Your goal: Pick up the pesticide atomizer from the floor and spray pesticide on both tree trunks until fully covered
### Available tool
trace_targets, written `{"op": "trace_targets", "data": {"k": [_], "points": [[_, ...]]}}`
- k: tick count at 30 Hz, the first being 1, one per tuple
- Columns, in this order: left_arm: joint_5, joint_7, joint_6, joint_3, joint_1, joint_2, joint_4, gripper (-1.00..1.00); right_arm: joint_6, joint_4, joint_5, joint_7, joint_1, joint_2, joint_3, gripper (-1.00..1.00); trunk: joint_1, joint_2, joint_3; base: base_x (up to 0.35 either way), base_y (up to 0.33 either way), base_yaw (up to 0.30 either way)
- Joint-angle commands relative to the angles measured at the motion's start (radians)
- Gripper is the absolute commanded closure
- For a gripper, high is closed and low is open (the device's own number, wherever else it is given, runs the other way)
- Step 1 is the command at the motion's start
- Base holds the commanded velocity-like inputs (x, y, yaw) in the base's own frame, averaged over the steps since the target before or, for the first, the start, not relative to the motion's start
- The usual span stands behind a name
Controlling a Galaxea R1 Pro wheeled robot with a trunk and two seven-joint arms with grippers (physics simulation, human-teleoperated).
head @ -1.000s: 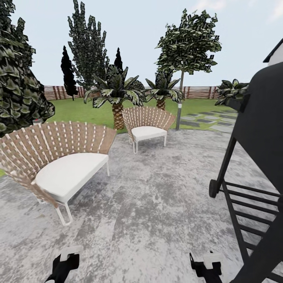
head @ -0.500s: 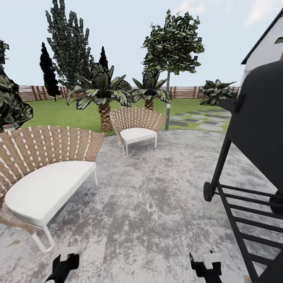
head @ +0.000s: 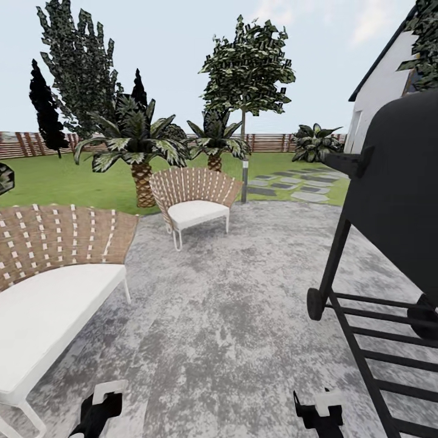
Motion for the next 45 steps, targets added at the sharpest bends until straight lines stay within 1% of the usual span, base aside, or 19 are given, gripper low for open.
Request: {"op": "trace_targets", "data": {"k": [1, 15, 31, 45], "points": [[0.003, 0.000, -0.003, 0.001, 0.000, 0.000, 0.001, 1.00, -0.001, 0.001, 0.009, -0.010, -0.001, 0.000, 0.005, -1.00, 0.000, 0.000, -0.001, 0.338, 0.101, -0.002], [0.003, 0.000, -0.003, 0.001, -0.001, 0.000, 0.001, 1.00, -0.001, 0.001, 0.009, -0.010, -0.001, 0.000, 0.005, -1.00, 0.000, 0.000, -0.001, 0.338, 0.094, -0.006], [0.003, 0.000, -0.003, 0.001, 0.000, 0.000, 0.001, 1.00, -0.001, 0.001, 0.009, -0.009, -0.001, 0.000, 0.005, -1.00, 0.000, 0.000, -0.001, 0.338, 0.050, -0.237], [0.003, 0.000, -0.003, 0.001, 0.000, 0.000, 0.001, 1.00, -0.001, 0.002, 0.010, -0.009, 0.000, 0.000, 0.005, -1.00, 0.000, 0.000, -0.001, 0.338, 0.089, -0.023]]}}
